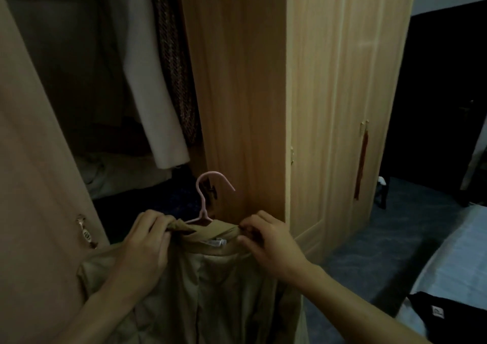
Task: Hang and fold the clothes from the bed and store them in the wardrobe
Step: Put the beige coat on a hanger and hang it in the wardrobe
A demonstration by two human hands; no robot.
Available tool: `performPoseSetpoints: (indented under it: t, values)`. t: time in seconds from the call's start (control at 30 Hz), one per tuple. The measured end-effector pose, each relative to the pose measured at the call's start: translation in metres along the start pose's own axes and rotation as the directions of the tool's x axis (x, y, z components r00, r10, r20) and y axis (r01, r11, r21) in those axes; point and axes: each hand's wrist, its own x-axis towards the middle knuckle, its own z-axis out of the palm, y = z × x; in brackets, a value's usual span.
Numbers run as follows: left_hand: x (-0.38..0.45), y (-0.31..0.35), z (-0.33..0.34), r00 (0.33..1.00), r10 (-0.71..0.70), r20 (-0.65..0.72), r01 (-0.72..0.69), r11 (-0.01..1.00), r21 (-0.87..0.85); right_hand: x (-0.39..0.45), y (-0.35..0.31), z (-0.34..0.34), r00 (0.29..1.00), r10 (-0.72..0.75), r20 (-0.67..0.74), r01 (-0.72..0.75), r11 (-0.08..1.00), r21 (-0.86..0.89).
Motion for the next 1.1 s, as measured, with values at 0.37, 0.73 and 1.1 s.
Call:
performPoseSetpoints:
  t: [0.37, 0.73, 1.1]
  values:
    - [-0.019, -0.044, -0.047, 0.982, -0.168, 0.087, 0.164, 0.985, 0.047, 0.069, -0.049, 0.064, 0.983, -0.178, -0.053, 0.180, 0.983, 0.045]
    - [0.035, -0.220, -0.092, 0.966, -0.169, 0.194, 0.096, 0.937, 0.336, 0.145, -0.090, 0.109, 0.993, -0.112, -0.043, 0.109, 0.992, -0.060]
    - [0.083, -0.303, -0.059, 0.793, -0.184, 0.581, -0.446, 0.476, 0.758, 0.177, -0.100, 0.121, 0.994, -0.052, -0.095, 0.039, 0.991, -0.130]
